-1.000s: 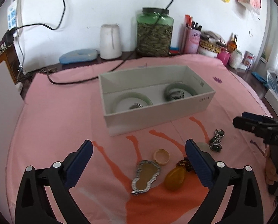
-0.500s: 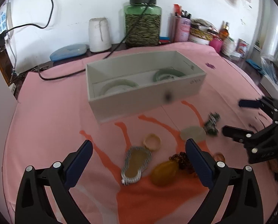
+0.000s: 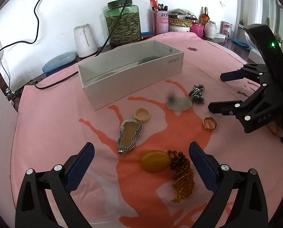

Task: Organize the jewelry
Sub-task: 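Withdraw both grippers from the white box back over the cloth, then move the right gripper to the silver chain with green stones and grasp it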

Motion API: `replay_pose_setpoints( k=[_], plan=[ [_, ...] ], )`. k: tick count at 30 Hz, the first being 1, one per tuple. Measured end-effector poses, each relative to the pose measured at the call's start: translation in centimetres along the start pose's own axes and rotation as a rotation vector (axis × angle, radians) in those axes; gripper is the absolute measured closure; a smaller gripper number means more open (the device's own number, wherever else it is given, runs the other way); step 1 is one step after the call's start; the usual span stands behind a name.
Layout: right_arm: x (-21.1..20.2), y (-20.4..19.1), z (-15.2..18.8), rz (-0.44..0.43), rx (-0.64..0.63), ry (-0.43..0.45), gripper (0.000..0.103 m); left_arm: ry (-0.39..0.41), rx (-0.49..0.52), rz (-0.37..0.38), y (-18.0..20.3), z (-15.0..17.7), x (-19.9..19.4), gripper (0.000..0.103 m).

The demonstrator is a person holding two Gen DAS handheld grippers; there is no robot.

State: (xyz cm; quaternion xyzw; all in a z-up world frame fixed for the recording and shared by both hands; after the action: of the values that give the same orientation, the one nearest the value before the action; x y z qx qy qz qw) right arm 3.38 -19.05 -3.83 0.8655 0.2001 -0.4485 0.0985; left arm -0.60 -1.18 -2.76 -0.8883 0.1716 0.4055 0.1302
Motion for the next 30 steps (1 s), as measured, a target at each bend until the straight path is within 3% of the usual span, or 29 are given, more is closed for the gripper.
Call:
replay_pose_setpoints(
  k=[5,7,9,13,18,21,24,27,30],
  plan=[
    [0.0,0.0,0.0,0.000,0.000,0.000,0.006,-0.023,-0.023,-0.026,-0.6,-0.1,0.4,0.005],
    [0.0,0.0,0.0,0.000,0.000,0.000,0.006,-0.021,-0.031,-0.077,-1.4,-0.1,0.3,0.005],
    [0.0,0.1,0.0,0.000,-0.001,0.000,0.006,-0.029,-0.072,-0.111,-2.7,-0.1,0.6,0.005],
    [0.0,0.1,0.0,0.000,-0.001,0.000,0.006,-0.049,-0.195,-0.083,-5.1,0.0,0.9,0.005],
    [0.1,0.1,0.0,0.000,-0.001,0.000,0.006,-0.033,-0.103,-0.098,-3.4,-0.3,0.8,0.005],
    [0.1,0.1,0.0,0.000,-0.001,0.000,0.006,-0.034,-0.065,-0.180,-3.0,-0.9,1.4,0.004],
    [0.1,0.1,0.0,0.000,-0.001,0.000,0.005,-0.049,-0.152,-0.293,-5.5,-1.4,2.0,0.005],
    [0.1,0.1,0.0,0.001,-0.001,0.000,0.005,-0.059,-0.276,-0.239,-7.9,-0.7,1.8,0.005],
    [0.1,0.1,0.0,0.000,-0.001,0.001,0.006,-0.082,-0.308,-0.176,-8.3,-0.3,2.0,0.005]
  ],
)
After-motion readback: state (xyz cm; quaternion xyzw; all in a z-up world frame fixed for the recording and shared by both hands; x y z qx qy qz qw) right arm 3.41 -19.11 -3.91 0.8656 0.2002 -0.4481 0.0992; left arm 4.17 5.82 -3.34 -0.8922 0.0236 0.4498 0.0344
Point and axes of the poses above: each gripper's, at about its wrist camera, not at the fingertips, and x roughly the way its jaws point, y to its right, z to its underside, the point moved 1 cm from there along x, roughly the way its jaws point, and after that the axes turned 1 degree about -z, right-handed, at the moved point
